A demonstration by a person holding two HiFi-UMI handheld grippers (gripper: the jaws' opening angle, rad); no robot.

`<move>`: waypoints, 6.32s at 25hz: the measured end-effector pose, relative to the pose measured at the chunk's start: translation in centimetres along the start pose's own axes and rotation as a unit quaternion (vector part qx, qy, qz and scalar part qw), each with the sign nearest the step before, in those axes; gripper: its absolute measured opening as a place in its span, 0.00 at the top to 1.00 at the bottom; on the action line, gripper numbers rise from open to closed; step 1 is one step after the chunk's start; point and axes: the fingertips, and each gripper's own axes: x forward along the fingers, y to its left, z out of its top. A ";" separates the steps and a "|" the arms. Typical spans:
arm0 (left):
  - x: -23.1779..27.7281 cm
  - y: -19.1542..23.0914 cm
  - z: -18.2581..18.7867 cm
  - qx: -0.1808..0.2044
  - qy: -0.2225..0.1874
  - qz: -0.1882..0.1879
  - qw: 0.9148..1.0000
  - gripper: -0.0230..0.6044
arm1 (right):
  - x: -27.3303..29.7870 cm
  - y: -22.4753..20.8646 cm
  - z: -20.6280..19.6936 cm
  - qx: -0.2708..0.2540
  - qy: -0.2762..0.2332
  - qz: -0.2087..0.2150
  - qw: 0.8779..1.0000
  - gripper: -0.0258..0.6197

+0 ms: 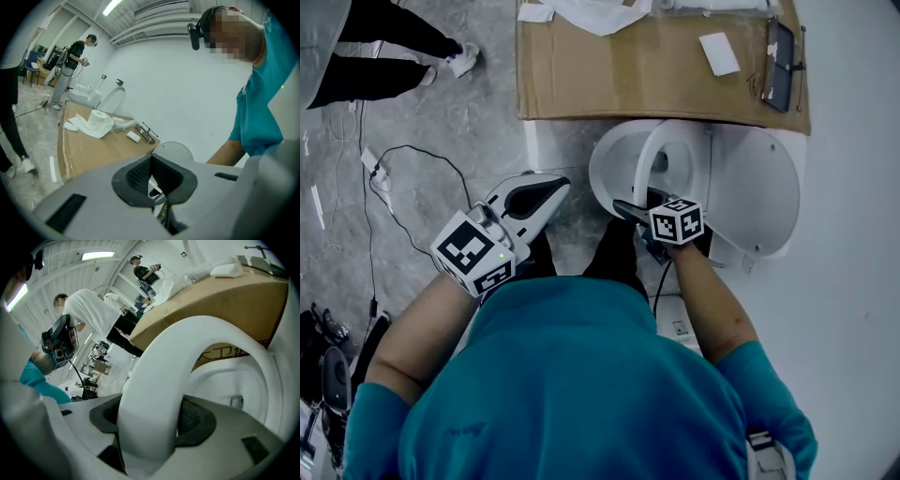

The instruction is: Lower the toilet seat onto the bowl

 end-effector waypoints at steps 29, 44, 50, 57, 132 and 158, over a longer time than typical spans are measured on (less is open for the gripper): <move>-3.2 7.6 -4.2 -0.030 -0.009 0.027 0.999 0.97 | 10.5 -3.3 -2.9 -0.022 0.054 -0.118 0.991 0.51; -4.1 10.3 -6.1 -0.048 -0.017 0.032 0.998 0.97 | 14.2 -5.0 -4.2 -0.023 0.081 -0.134 0.987 0.51; -3.9 11.5 -7.2 -0.044 -0.015 0.034 0.998 0.97 | 15.7 -5.7 -4.8 -0.023 0.090 -0.143 0.985 0.51; -2.8 12.5 -9.0 -0.048 -0.011 0.033 0.998 0.97 | 17.5 -7.1 -5.5 -0.024 0.099 -0.152 0.983 0.51; -4.2 14.5 -14.7 -0.078 0.013 0.037 0.996 0.97 | 23.5 -14.2 -7.9 -0.054 0.174 -0.291 0.939 0.40; -3.0 5.3 -3.7 0.005 -0.023 0.038 0.999 0.97 | 5.2 -5.9 -0.1 -0.092 0.011 -0.187 0.978 0.72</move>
